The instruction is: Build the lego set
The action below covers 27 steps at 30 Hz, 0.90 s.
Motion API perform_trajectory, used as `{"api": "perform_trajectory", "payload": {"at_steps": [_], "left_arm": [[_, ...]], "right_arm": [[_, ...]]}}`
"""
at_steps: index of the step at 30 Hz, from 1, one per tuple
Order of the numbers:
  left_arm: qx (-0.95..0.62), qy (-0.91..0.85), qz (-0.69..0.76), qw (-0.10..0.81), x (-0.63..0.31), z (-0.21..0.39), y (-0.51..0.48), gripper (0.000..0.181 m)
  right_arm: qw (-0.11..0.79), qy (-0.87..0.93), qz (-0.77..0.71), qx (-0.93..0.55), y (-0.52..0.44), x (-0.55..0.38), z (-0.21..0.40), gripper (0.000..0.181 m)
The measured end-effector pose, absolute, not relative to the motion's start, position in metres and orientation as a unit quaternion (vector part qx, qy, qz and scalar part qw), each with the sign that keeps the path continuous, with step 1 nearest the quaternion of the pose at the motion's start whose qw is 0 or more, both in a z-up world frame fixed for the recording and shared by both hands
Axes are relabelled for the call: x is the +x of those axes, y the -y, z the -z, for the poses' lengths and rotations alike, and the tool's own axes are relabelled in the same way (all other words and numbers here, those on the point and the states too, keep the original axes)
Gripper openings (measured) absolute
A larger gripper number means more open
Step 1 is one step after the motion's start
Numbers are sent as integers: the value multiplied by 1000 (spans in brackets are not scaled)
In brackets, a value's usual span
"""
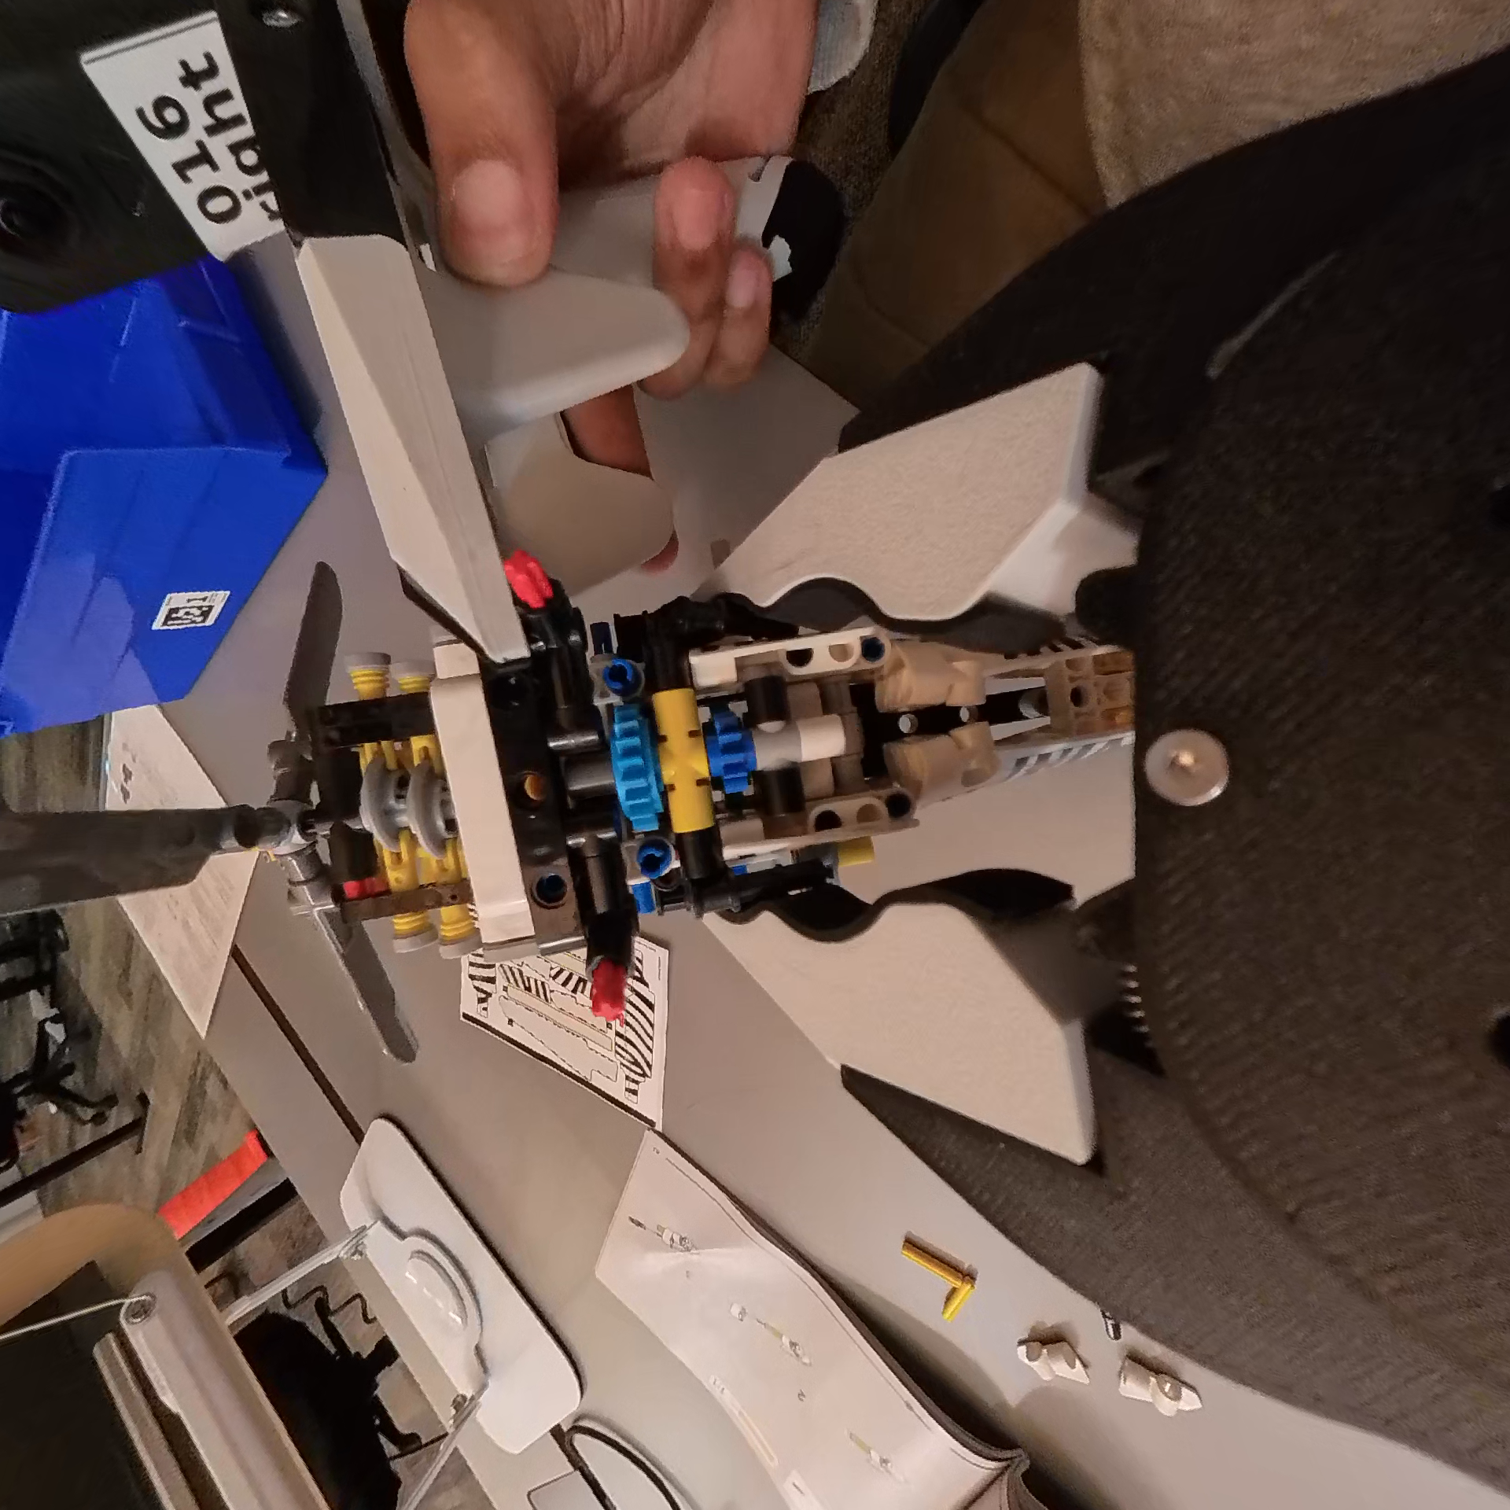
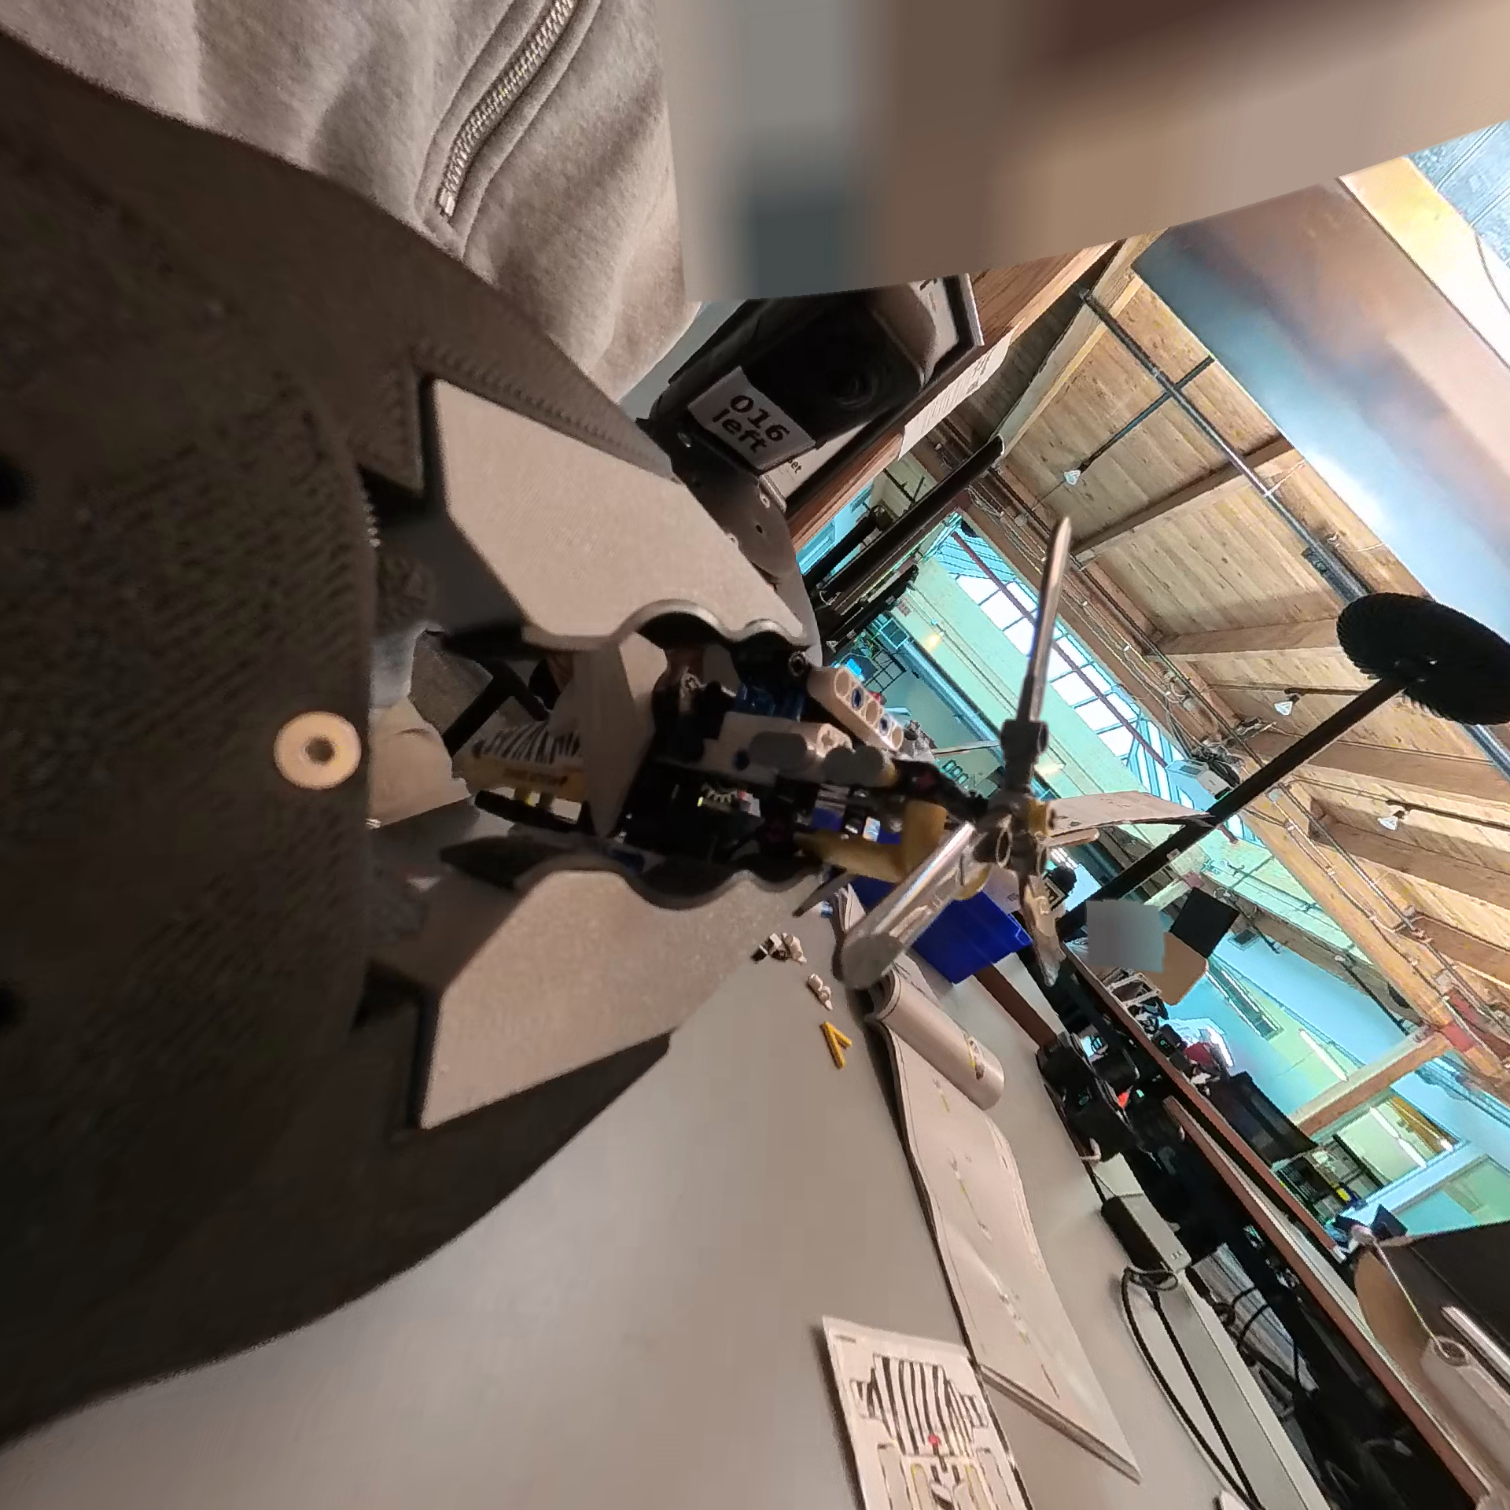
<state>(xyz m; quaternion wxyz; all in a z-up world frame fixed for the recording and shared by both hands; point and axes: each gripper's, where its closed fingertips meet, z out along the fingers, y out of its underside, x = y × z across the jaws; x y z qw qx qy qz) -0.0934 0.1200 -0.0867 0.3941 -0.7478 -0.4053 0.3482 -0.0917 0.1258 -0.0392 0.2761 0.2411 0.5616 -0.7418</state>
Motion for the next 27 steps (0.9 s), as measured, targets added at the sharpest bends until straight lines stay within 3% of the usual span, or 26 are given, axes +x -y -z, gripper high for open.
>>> {"api": "perform_trajectory", "payload": {"at_steps": [27], "left_arm": [[-747,411,-335,402,-94,88,-119,61]], "right_arm": [[270,-580,729,246,-125,-90,39,45]]}}
